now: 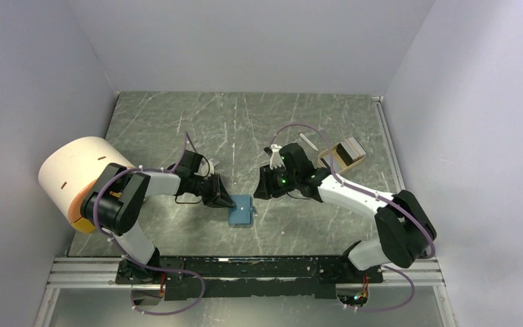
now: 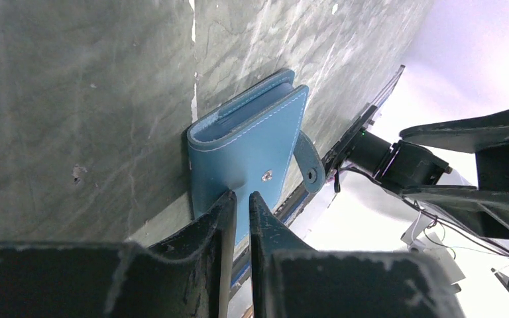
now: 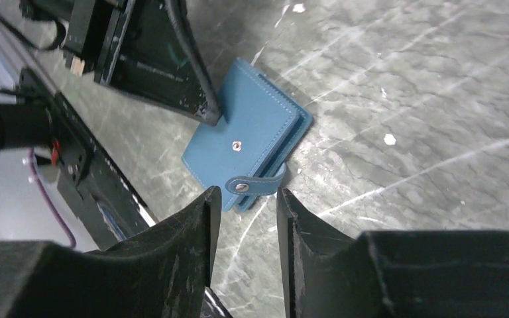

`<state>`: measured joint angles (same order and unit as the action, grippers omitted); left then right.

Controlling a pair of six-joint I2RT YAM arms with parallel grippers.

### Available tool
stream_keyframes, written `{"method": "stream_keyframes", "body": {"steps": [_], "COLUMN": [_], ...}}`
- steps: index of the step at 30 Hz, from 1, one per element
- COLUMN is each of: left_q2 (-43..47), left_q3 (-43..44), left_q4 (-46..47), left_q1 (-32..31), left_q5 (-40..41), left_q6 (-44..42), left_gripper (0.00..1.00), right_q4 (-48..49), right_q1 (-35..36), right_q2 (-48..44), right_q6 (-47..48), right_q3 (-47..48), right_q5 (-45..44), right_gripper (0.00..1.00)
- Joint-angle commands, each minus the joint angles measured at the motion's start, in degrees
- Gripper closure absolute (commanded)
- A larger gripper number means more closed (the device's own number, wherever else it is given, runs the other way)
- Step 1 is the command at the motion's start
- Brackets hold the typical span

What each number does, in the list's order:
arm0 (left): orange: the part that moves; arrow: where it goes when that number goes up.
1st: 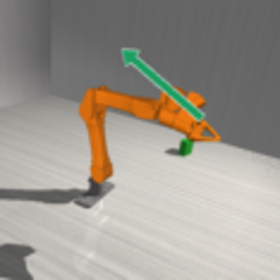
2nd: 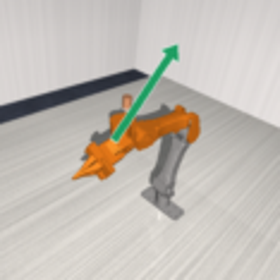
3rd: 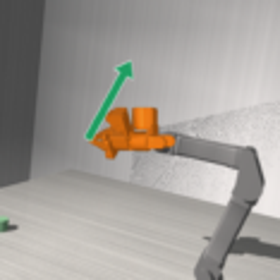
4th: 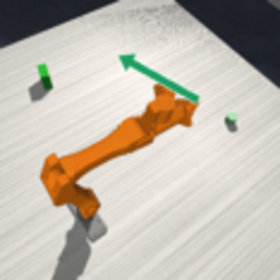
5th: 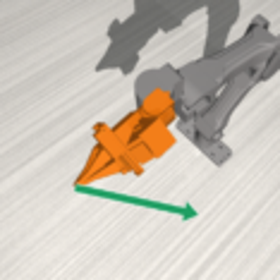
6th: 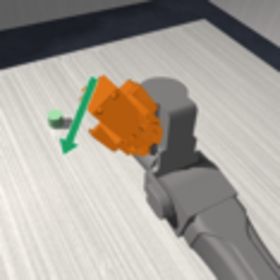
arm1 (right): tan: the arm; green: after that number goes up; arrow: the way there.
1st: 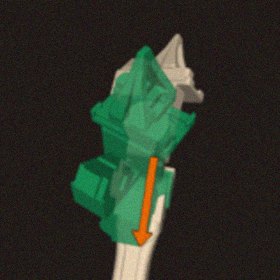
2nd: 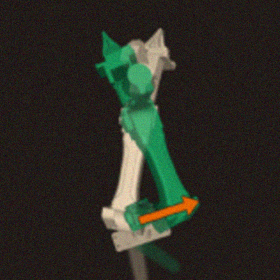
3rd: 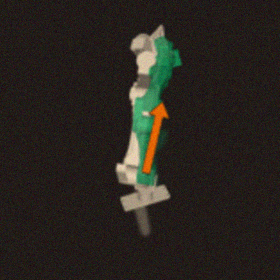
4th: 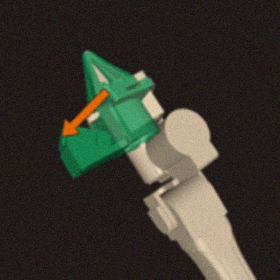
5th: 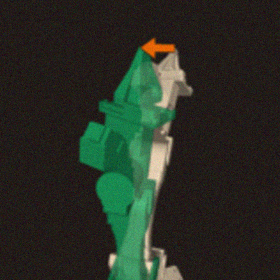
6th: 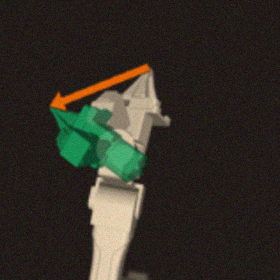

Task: Put the credit cards into the card holder
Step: Close the card holder at the center of the board.

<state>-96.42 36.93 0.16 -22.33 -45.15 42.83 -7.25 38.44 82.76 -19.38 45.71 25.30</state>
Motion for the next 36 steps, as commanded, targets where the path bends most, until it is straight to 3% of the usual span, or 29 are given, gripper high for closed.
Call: {"method": "stream_keyframes", "body": {"steps": [1, 11, 22, 36], "left_q2": [-0.74, -1.29, 0.30, 1.61], "left_q3": [0.15, -1.01, -1.62, -2.34], "left_q4": [1.59, 4.78, 4.16, 2.29], "left_q1": [-0.91, -1.40, -1.40, -1.05], "left_q5": [1.97, 0.05, 0.35, 0.67], "left_q6": [0.00, 1.50, 1.38, 0.59], "left_gripper": [0.81, 0.81, 0.81, 0.81], "right_q4": [-1.72, -3.94, -13.05, -22.37], "right_q1": [2.04, 11.83, 21.72, 25.07], "right_q2": [-3.27, -4.99, 4.61, 13.99], "right_q6": [-10.18, -21.87, -27.05, -28.14], "right_q3": [-1.34, -0.52, 8.72, 18.01], "right_q5": [-12.39, -28.39, -41.69, -51.31], "right_gripper": [0.60, 0.58, 0.56, 0.60]}}
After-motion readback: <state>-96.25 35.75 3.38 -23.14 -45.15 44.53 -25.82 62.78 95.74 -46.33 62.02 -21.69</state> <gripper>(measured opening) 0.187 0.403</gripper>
